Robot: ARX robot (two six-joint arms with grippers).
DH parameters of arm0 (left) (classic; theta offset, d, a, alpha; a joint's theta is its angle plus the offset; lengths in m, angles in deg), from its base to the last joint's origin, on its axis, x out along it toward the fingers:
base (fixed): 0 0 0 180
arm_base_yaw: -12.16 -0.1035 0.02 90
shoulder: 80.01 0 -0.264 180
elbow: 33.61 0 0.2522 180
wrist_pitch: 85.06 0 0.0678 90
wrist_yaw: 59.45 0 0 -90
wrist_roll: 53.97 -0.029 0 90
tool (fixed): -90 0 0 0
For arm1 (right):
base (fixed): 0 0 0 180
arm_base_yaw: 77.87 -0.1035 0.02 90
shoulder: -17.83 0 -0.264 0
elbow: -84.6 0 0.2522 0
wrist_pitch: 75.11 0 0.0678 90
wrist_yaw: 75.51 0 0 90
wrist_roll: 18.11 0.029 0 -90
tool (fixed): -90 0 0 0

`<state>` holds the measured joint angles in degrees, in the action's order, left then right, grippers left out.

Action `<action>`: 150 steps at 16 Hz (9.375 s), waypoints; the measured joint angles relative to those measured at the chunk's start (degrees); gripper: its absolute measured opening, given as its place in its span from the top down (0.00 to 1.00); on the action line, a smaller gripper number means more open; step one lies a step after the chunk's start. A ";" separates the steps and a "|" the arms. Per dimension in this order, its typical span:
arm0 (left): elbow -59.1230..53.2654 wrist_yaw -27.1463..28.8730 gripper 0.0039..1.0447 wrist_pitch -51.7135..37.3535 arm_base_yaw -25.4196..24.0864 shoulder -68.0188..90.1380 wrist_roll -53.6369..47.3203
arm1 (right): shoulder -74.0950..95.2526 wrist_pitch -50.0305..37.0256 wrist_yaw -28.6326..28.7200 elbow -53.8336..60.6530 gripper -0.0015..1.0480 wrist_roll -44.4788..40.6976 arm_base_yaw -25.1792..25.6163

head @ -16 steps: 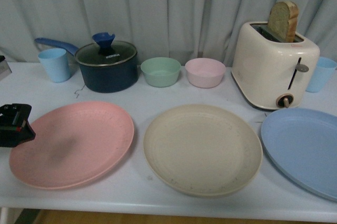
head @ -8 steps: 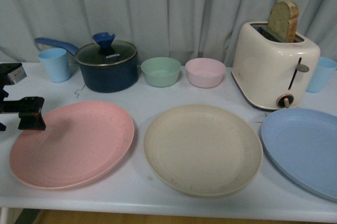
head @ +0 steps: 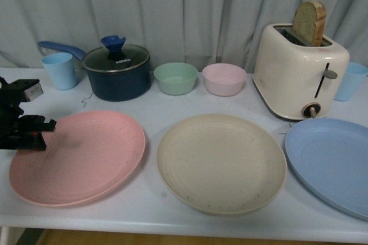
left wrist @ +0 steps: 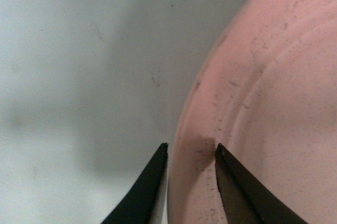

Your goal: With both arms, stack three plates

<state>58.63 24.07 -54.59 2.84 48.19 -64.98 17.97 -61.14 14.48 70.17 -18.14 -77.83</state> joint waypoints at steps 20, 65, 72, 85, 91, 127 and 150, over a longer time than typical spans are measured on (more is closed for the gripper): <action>-8.59 -4.48 0.98 -1.95 7.04 -28.79 12.02 | 0.00 0.00 0.00 0.00 0.06 0.00 -0.02; -19.41 6.73 0.06 -22.03 28.63 -39.08 20.35 | 0.00 0.02 0.00 0.00 0.06 0.00 0.00; -57.18 17.20 0.87 -68.39 20.31 -55.82 12.02 | 0.00 0.02 0.00 0.00 0.06 0.00 0.00; -76.56 6.51 0.99 -60.94 9.42 -81.92 11.82 | 0.00 0.02 0.00 0.00 0.06 0.00 0.00; -77.81 6.49 0.99 -50.40 9.38 -93.88 11.82 | 0.00 0.00 0.00 0.00 0.06 0.00 0.00; -77.81 6.47 0.06 -16.50 9.38 -127.99 11.78 | 103.65 6.91 14.91 -54.10 0.06 -10.80 23.56; -77.81 6.47 0.06 -16.50 9.38 -127.99 11.80 | 125.35 10.45 7.52 -71.06 0.52 -13.38 19.76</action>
<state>-19.18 30.54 -71.09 12.21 -79.80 -53.17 143.32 -50.69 21.99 -0.89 -31.52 -58.08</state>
